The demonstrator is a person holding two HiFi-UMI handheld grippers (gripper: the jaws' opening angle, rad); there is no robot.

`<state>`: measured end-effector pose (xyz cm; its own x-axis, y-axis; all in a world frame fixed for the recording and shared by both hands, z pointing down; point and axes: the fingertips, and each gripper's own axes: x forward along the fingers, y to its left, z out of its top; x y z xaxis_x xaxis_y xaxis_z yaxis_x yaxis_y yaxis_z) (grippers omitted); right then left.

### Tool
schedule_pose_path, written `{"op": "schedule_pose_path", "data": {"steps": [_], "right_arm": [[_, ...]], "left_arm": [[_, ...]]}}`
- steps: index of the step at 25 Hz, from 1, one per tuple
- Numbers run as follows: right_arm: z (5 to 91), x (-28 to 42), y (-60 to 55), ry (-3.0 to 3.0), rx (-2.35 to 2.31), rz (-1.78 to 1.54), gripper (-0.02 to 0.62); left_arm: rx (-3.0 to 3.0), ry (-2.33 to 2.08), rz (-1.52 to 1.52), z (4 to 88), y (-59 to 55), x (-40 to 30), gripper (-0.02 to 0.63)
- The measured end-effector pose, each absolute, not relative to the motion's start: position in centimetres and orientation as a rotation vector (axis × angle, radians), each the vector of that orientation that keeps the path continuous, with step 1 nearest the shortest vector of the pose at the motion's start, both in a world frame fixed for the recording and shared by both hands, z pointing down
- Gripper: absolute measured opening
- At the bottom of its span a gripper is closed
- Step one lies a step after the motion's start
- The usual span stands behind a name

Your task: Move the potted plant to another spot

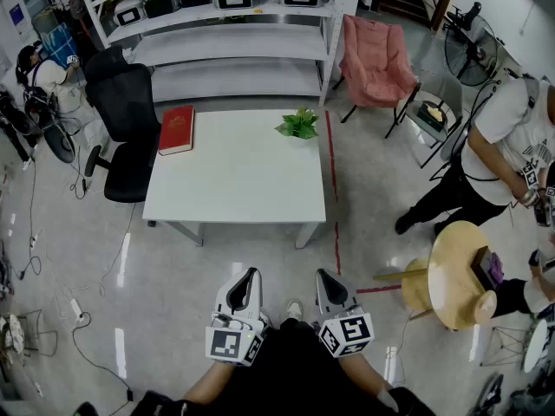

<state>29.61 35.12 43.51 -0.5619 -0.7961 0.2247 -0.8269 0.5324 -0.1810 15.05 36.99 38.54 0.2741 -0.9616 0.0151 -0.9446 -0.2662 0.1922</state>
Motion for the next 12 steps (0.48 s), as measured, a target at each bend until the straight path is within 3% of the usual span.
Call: {"op": "schedule_pose_path", "data": {"steps": [12], "right_arm": [[43.2, 30.7, 34.8, -2.691, 1.36, 0.427, 0.012]], "left_arm": [[2.35, -1.81, -0.144, 38.9, 36.5, 16.9, 0.023]]}}
